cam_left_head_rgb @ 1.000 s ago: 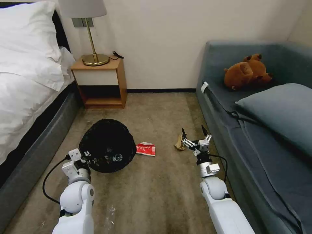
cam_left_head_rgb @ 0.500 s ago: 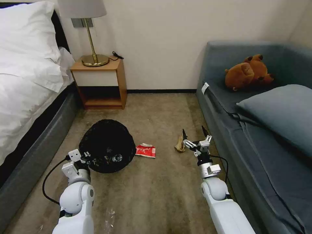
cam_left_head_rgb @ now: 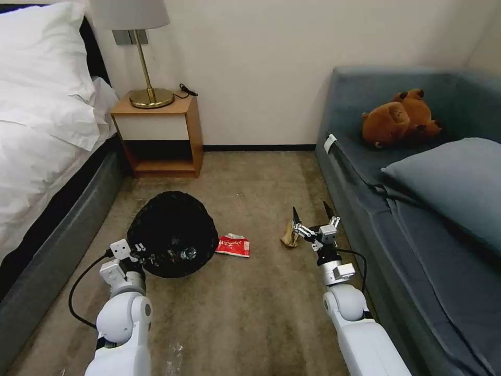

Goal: Pick up the trash bin, then pick up the garbage on the floor and place it into the trash bin.

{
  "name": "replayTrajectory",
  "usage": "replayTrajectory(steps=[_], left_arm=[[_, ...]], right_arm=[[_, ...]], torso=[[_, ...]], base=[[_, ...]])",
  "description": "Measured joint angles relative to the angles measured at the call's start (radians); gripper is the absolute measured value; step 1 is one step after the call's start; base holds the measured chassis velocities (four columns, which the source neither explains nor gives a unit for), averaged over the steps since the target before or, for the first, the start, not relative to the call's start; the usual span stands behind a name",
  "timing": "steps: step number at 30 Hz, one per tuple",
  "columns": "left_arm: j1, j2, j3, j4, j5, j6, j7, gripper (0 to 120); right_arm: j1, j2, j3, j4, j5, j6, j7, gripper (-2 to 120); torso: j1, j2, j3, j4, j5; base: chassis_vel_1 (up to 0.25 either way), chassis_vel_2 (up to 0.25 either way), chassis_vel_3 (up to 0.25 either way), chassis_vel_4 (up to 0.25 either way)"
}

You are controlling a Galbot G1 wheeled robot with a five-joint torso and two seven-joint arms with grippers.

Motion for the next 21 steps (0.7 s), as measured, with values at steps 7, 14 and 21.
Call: replayTrajectory(steps=[7, 14, 21], left_arm=[[0.002, 0.000, 0.000, 0.002, 0.001, -0.001, 0.000, 2], [0.000, -0.001, 0.001, 0.002, 0.003, -0.001, -0.001, 2], [-0.001, 0.000, 0.002, 0.001, 0.003, 0.002, -0.001, 2]], right_arm=[[-0.002, -0.001, -0.001, -0.006, 0.000, 0.005, -0.007, 98], [0.001, -0.001, 0.000, -0.006, 0.003, 0.005, -0.010, 98], [-0.004, -0.006, 0.000, -0.006, 0.003, 0.005, -0.017, 98]], torso=[[0.000, 0.000, 0.000, 0.0000, 0.0000], [0.000, 0.000, 0.000, 0.0000, 0.0000], [0.000, 0.000, 0.000, 0.0000, 0.0000]], base=[[0.000, 0.000, 0.000, 0.000], [-0.009, 0.015, 0.014, -0.013], [-0.015, 0.011, 0.008, -0.007]])
